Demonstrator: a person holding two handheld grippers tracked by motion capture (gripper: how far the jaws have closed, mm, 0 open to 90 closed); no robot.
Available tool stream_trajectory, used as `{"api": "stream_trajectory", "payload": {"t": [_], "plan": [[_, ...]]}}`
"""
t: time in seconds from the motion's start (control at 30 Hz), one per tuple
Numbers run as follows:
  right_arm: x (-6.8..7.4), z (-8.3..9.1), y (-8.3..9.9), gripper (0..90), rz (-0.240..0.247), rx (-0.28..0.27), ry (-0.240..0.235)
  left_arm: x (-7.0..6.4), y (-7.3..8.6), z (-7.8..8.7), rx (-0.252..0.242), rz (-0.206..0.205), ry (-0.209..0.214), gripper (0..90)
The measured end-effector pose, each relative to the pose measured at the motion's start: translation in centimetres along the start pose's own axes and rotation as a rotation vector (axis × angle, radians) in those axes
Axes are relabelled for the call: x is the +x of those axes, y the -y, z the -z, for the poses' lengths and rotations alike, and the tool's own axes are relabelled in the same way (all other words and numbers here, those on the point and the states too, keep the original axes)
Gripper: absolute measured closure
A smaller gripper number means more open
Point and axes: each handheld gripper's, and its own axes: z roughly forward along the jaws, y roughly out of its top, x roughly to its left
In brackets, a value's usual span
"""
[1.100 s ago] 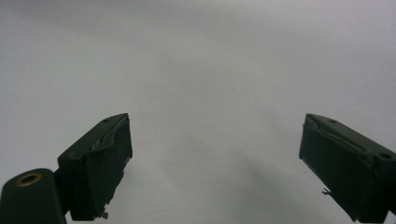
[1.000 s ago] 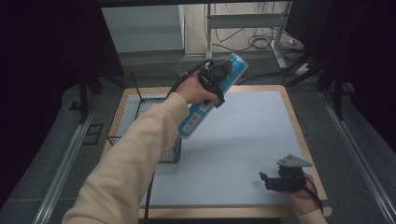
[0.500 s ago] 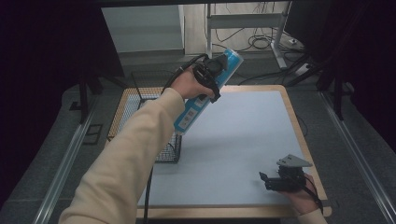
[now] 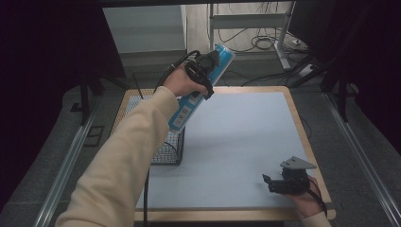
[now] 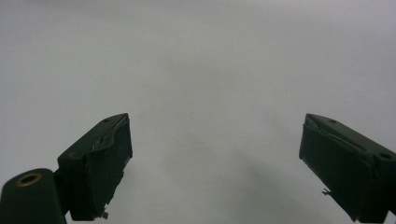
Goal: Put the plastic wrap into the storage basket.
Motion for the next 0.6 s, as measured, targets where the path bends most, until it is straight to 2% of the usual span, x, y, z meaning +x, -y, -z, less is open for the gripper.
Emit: {"api": "stream_trajectory", "payload": {"t": [0.37, 0.6], "plan": [[0.0, 0.0, 0.0, 9.8, 0.000, -0.001, 0.007, 2.5, 2.3, -0.6, 0.023, 0.050, -0.025, 31.6], [0.1, 0.0, -0.1, 9.7, 0.001, 0.001, 0.006, 3.4, 3.4, -1.1, 0.042, 0.070, -0.036, 31.5]]}}
